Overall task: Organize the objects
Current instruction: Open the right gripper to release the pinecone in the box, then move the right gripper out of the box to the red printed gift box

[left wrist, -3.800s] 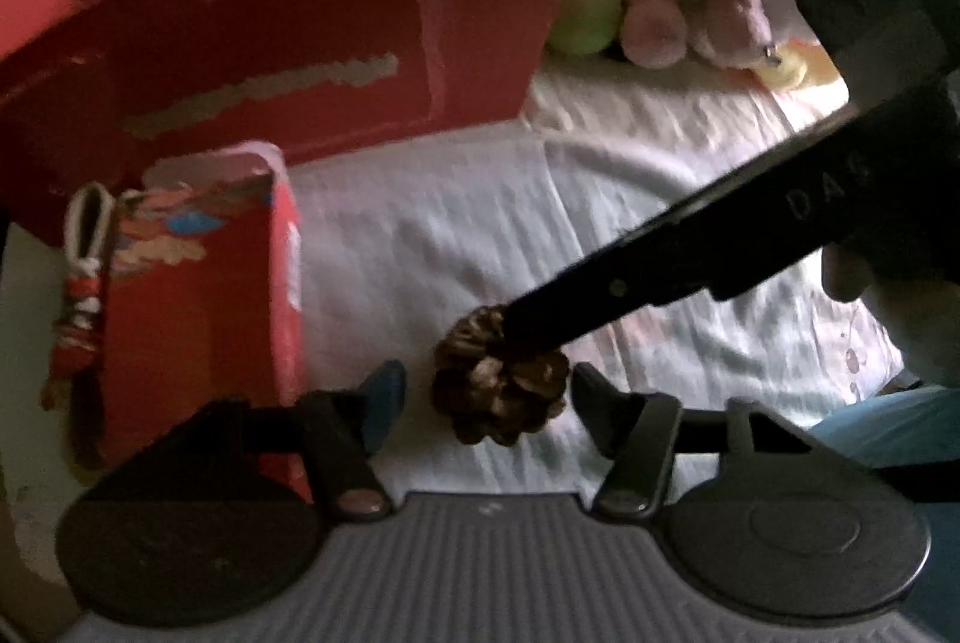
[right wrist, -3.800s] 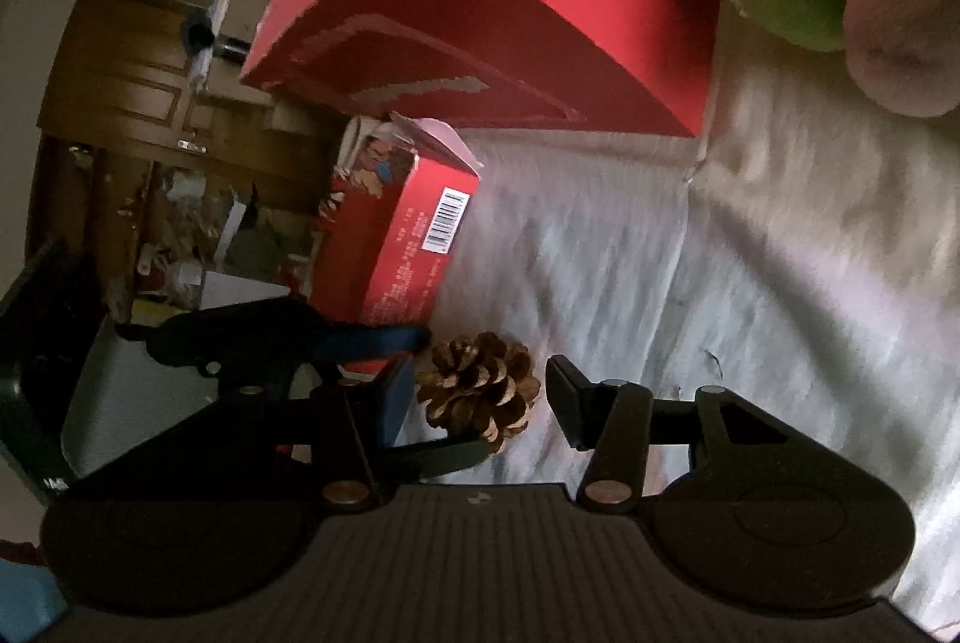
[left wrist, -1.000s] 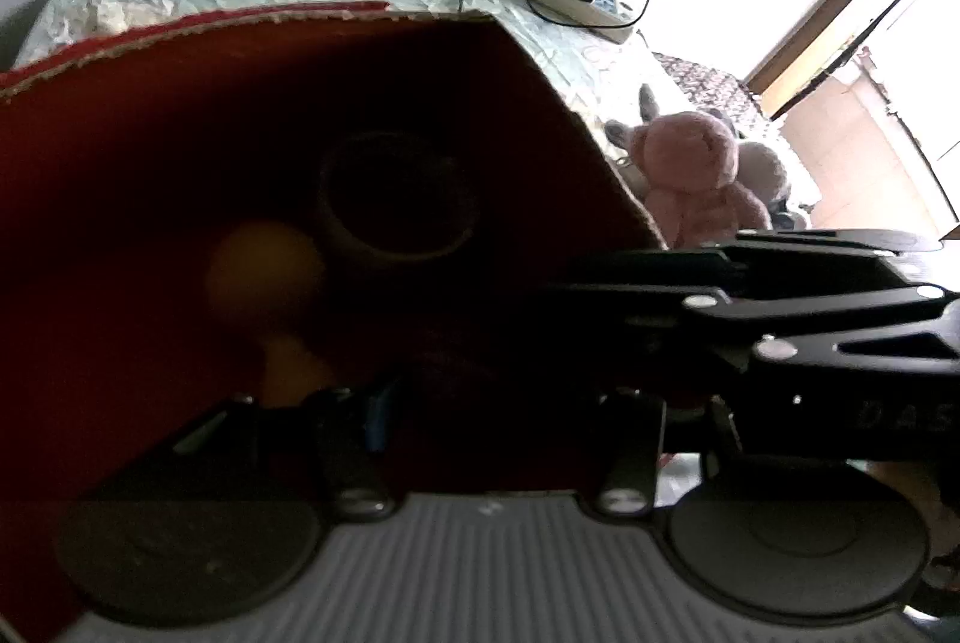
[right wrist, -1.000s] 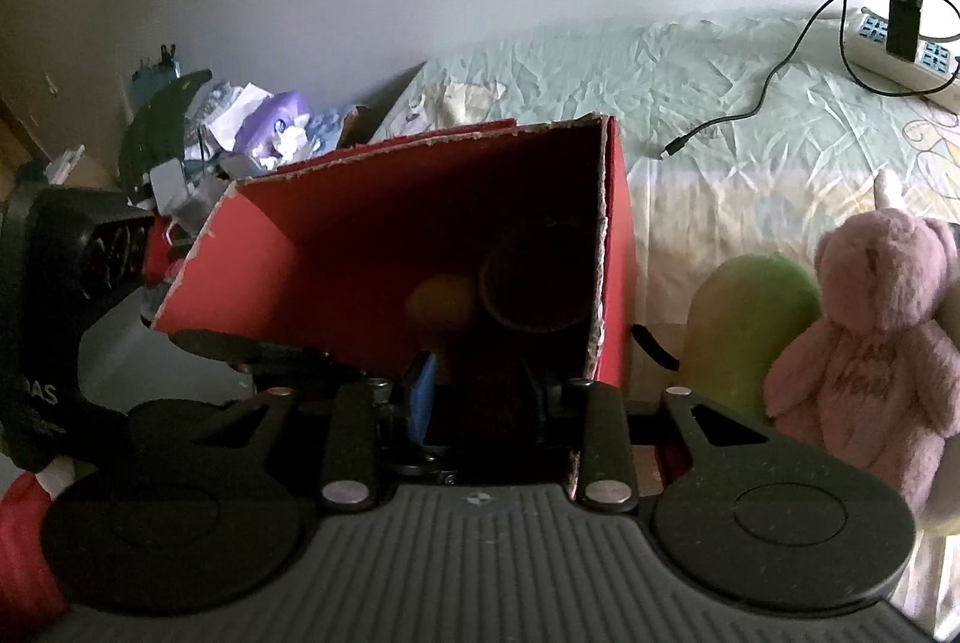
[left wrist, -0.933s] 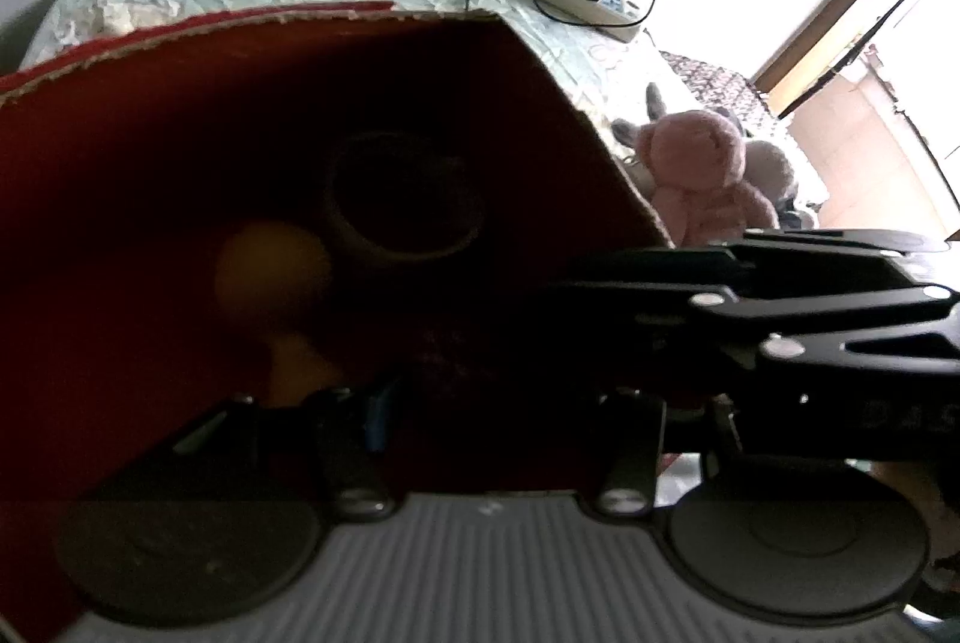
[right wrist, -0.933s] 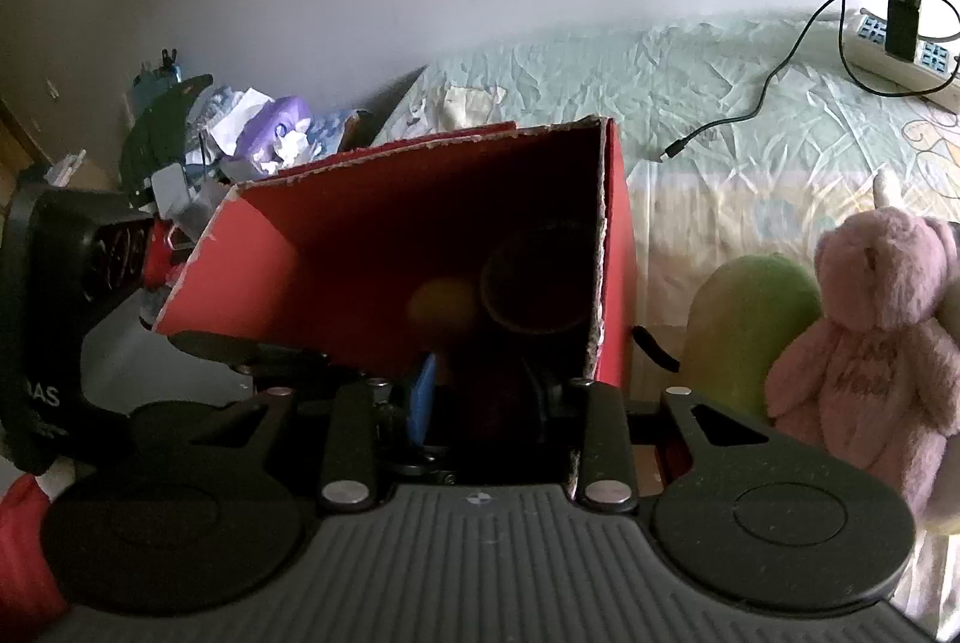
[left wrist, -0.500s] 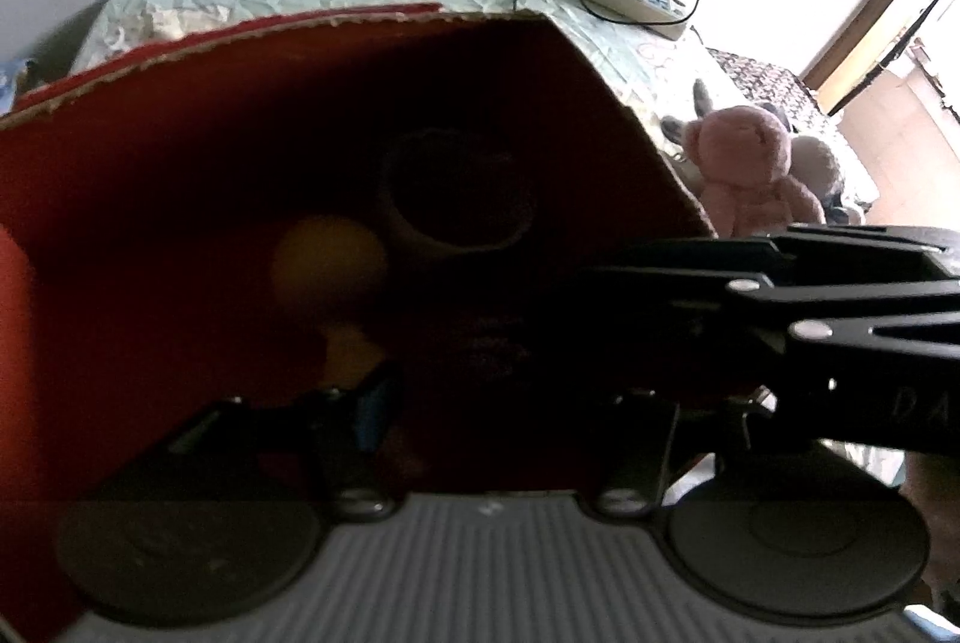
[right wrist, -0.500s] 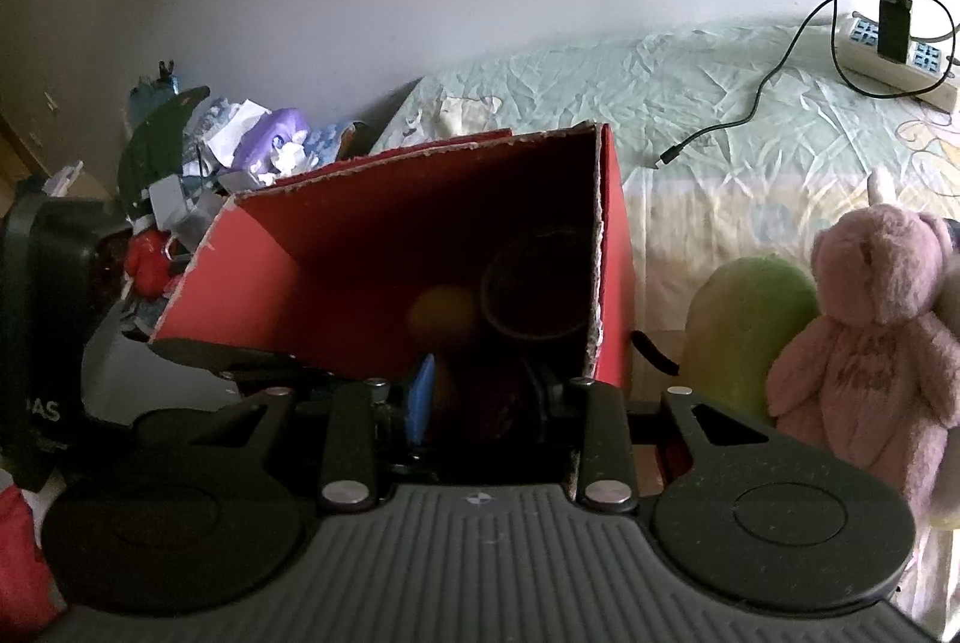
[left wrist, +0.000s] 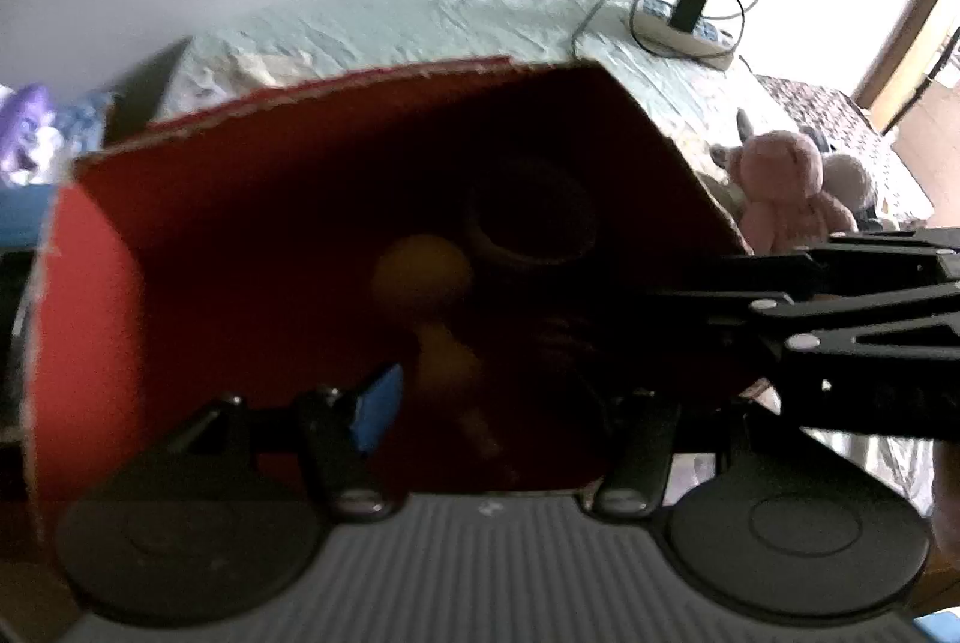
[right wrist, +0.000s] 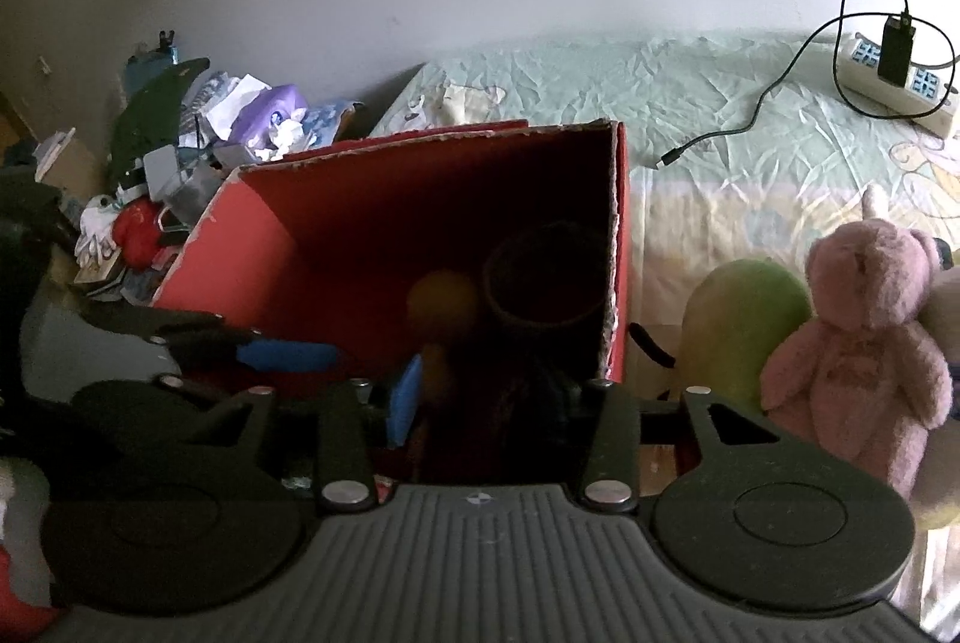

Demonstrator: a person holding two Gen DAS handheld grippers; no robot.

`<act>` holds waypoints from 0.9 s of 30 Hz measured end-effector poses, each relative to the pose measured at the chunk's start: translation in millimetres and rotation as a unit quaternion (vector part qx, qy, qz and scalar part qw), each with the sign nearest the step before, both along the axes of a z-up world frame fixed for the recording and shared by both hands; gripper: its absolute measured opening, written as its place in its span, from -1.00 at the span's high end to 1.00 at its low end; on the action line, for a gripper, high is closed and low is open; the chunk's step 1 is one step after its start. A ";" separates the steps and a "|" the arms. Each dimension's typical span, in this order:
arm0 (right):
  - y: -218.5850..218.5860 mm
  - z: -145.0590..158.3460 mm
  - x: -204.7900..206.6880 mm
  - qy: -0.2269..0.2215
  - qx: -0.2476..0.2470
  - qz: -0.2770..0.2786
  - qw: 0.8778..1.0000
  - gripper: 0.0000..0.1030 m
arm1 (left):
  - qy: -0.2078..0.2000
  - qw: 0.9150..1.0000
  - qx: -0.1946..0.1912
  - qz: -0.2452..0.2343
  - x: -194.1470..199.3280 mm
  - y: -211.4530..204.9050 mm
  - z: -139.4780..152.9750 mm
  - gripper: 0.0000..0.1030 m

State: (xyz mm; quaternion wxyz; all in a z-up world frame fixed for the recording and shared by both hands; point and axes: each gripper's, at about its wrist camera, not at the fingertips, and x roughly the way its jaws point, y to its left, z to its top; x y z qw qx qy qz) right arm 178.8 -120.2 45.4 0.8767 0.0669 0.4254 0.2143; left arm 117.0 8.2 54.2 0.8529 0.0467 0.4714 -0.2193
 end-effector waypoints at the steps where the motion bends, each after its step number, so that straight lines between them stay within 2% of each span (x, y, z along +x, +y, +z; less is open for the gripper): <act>1: -0.6 0.6 -1.3 -0.001 -0.001 0.000 1.000 0.13 | -0.007 1.000 0.003 0.005 -4.2 1.8 3.3 -0.18; 5: 3.9 5.6 -9.4 -0.019 -0.039 -0.007 0.999 0.15 | -0.027 0.999 0.017 0.023 -19.8 7.7 13.2 -0.18; 14: 7.5 20.3 -24.1 -0.062 -0.090 0.001 0.994 0.15 | -0.065 0.995 0.032 0.074 -54.1 22.7 38.5 -0.21; 18: 6.5 26.0 -29.6 -0.080 -0.123 -0.006 0.989 0.15 | -0.081 0.992 0.050 0.089 -70.7 23.1 46.1 -0.26; 22: 8.6 26.9 -36.4 -0.097 -0.167 -0.001 0.981 0.15 | -0.082 0.990 0.052 0.102 -84.0 25.7 49.4 -0.31; 27: 3.1 26.9 -39.4 -0.093 -0.155 0.017 0.983 0.15 | -0.072 0.990 0.049 0.115 -95.0 27.7 47.5 -0.33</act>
